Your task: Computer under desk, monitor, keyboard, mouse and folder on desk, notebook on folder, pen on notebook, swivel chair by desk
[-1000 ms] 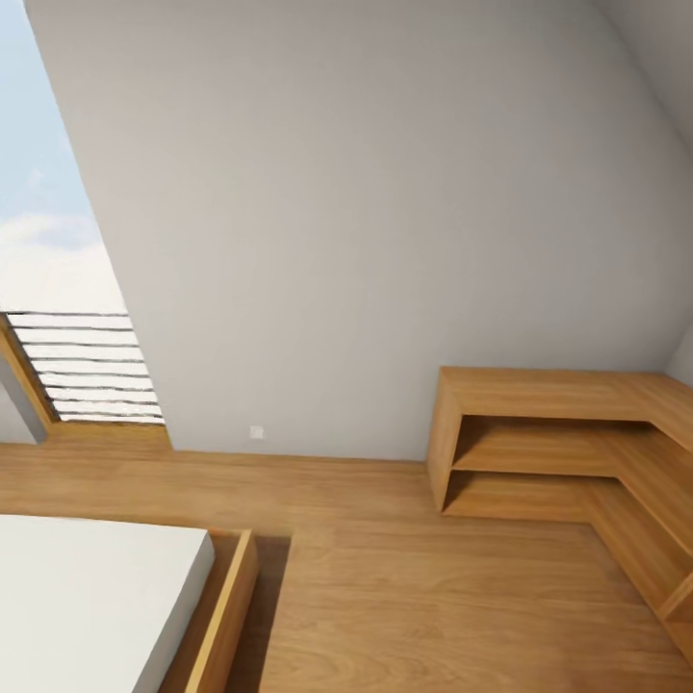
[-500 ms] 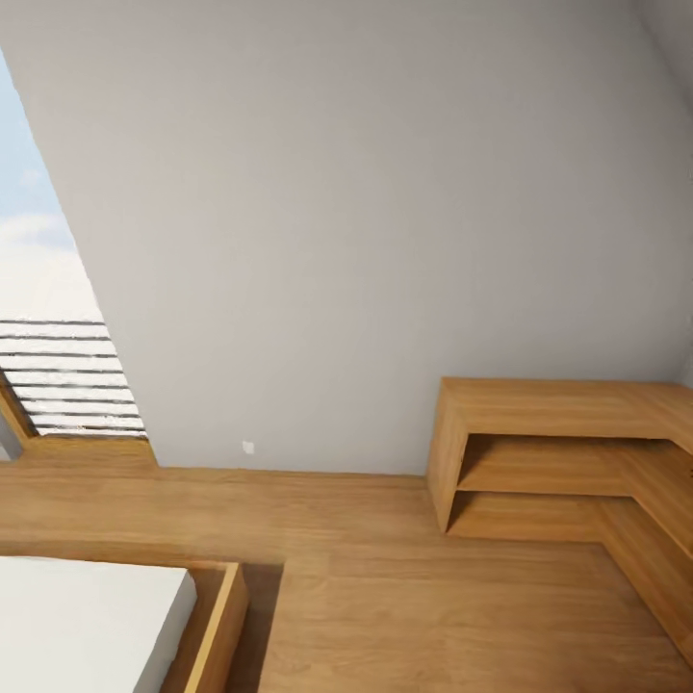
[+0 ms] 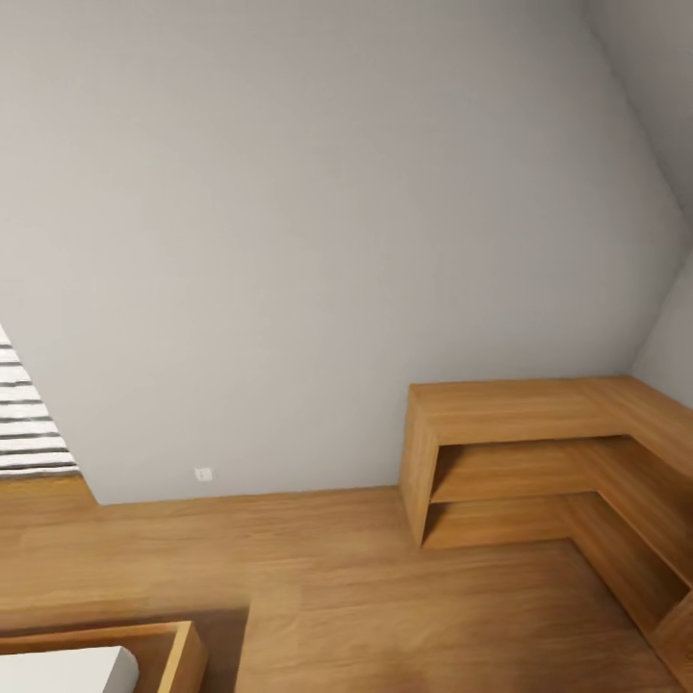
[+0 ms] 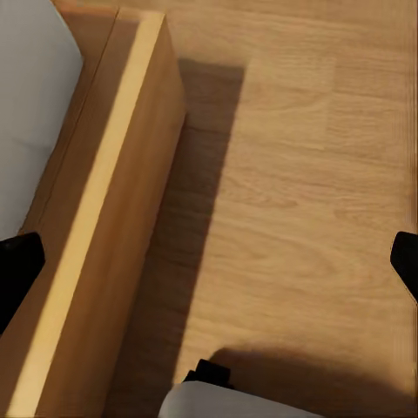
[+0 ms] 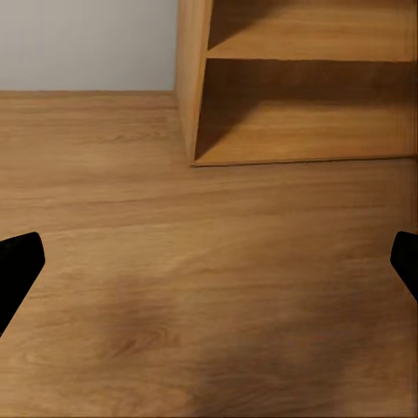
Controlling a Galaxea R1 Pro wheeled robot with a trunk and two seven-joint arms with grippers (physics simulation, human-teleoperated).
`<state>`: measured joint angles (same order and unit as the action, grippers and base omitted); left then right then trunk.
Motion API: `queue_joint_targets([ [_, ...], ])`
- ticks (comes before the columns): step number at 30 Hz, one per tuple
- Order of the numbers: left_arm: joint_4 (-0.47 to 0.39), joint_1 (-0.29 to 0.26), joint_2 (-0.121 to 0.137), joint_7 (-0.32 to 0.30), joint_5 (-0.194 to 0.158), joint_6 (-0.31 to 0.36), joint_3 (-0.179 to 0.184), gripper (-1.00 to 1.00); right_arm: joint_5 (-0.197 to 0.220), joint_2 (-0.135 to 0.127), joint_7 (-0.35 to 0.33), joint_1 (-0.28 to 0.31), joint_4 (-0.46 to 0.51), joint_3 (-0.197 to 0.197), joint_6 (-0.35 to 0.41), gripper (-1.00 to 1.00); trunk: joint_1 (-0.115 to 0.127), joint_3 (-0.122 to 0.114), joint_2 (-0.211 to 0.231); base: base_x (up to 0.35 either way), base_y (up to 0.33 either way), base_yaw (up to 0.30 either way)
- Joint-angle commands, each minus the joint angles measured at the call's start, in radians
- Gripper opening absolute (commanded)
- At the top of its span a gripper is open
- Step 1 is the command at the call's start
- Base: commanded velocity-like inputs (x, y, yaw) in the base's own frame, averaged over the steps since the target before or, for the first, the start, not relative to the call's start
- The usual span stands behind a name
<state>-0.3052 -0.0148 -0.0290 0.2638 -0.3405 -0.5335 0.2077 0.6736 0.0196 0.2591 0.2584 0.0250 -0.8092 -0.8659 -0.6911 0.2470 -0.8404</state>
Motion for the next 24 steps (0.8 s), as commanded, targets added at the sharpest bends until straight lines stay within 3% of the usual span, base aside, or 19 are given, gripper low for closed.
queue_joint_targets([
  [1, 0.0, -0.001, 0.0, 0.008, -0.005, -0.005, 0.009, 1.0, 0.0, 0.0, 0.009, 0.001, 0.0, -0.008, -0.001, 1.0, -0.001, 0.001, -0.001, 0.155, 0.0, -0.264],
  [11, 0.0, -0.001, 0.0, 0.008, -0.003, -0.012, 0.007, 1.0, 0.0, 0.0, 0.009, 0.001, 0.0, -0.007, -0.002, 1.0, -0.001, 0.001, -0.001, 0.071, 0.0, -0.265],
  [24, 0.0, -0.001, 0.001, 0.011, -0.005, -0.008, 0.007, 1.0, 0.0, 0.0, 0.01, 0.001, 0.0, -0.007, -0.001, 1.0, -0.001, 0.001, -0.001, 0.302, 0.0, -0.265],
])
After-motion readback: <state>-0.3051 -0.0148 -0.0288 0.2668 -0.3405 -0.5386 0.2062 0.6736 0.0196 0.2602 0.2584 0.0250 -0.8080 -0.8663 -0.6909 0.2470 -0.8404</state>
